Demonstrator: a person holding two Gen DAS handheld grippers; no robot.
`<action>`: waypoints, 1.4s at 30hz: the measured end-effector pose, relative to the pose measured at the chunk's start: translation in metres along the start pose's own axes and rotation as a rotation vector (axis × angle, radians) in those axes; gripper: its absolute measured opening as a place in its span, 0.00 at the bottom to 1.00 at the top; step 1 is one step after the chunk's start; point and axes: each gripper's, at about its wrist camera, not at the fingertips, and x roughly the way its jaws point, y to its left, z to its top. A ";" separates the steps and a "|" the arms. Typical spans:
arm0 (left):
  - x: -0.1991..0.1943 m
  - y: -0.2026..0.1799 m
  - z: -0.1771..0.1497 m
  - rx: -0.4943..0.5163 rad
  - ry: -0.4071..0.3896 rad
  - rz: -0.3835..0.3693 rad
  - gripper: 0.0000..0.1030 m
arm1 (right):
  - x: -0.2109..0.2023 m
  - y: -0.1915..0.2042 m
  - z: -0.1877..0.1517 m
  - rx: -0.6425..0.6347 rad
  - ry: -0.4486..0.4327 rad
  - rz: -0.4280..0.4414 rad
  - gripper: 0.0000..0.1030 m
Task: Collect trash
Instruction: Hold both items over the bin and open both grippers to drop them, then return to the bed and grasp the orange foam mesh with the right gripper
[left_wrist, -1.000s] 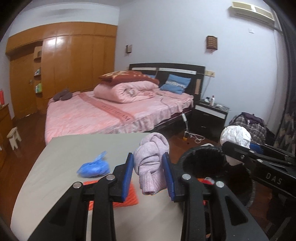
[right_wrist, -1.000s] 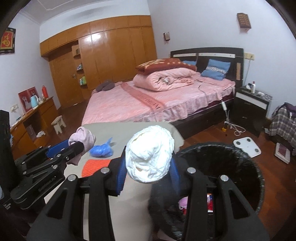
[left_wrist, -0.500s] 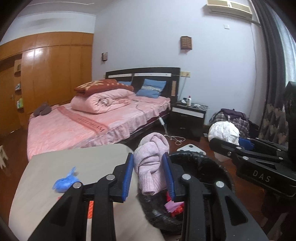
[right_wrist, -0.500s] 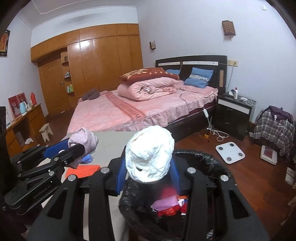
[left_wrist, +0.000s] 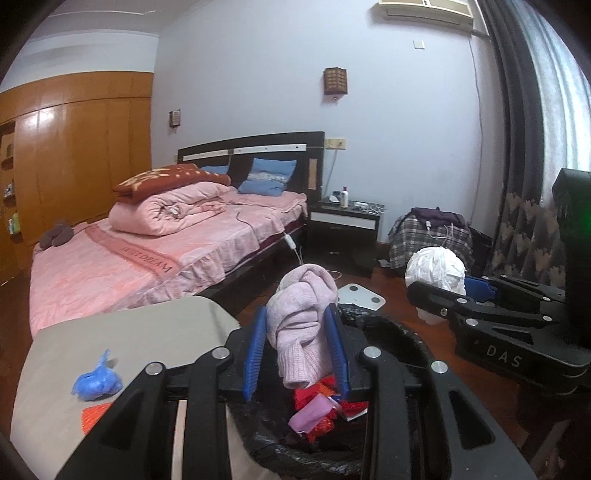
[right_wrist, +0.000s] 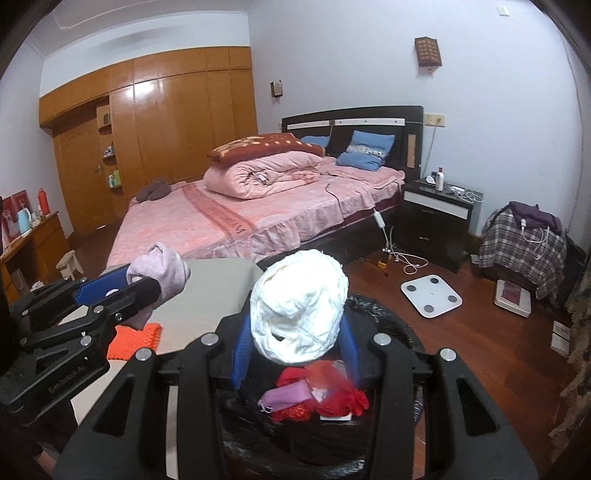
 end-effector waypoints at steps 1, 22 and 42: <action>0.002 -0.001 0.000 0.002 0.001 -0.004 0.31 | 0.001 -0.003 -0.001 0.001 0.003 -0.007 0.38; 0.073 -0.030 -0.011 0.015 0.093 -0.082 0.33 | 0.039 -0.052 -0.023 0.044 0.085 -0.050 0.40; 0.045 0.035 -0.018 -0.069 0.083 0.059 0.94 | 0.045 -0.037 -0.038 0.063 0.105 -0.072 0.94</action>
